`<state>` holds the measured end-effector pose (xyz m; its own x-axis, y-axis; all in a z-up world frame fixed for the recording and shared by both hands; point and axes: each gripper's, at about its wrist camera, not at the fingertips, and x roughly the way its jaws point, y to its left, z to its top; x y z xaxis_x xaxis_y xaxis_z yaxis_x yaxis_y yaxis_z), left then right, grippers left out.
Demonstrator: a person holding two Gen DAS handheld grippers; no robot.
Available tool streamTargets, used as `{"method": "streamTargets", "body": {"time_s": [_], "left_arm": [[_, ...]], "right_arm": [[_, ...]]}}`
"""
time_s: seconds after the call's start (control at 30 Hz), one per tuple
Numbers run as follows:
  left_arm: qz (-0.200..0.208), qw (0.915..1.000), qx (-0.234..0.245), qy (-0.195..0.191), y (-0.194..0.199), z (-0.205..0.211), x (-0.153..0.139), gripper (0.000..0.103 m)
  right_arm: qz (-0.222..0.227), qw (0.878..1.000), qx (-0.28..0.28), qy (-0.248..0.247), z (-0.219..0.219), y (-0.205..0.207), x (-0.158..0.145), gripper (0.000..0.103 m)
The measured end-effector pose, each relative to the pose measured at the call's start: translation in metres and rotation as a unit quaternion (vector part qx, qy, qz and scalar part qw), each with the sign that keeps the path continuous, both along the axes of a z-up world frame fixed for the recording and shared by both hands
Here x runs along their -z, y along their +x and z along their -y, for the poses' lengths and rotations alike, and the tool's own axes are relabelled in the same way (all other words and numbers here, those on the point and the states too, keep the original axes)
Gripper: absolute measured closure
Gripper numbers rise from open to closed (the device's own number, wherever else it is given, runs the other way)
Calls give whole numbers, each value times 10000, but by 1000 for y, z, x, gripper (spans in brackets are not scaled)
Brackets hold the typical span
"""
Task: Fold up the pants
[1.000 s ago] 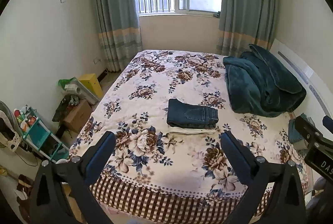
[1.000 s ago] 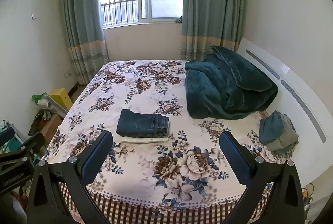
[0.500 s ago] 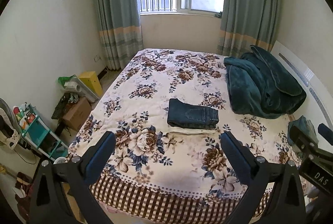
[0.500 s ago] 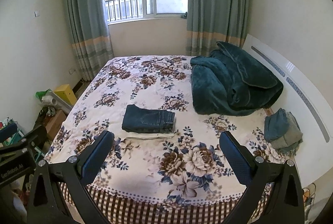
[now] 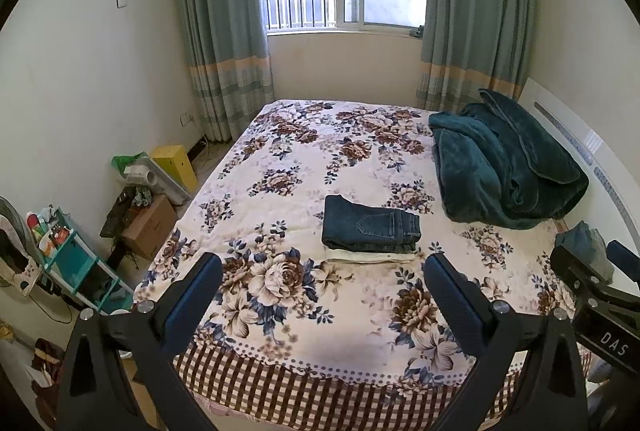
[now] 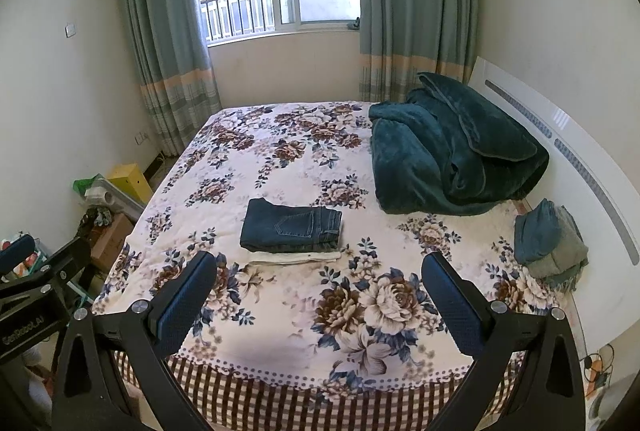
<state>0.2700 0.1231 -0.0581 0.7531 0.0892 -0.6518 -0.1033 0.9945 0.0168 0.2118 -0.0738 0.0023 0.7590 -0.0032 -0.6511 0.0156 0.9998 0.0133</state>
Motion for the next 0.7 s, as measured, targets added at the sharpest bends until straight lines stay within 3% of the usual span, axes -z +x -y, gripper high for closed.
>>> {"method": "streamTargets", "body": {"time_s": [0.7], "left_arm": [[-3, 10000, -3, 43, -6, 0, -1, 0]], "right_arm": [[-101, 9999, 55, 12, -11, -10, 9, 0]]}}
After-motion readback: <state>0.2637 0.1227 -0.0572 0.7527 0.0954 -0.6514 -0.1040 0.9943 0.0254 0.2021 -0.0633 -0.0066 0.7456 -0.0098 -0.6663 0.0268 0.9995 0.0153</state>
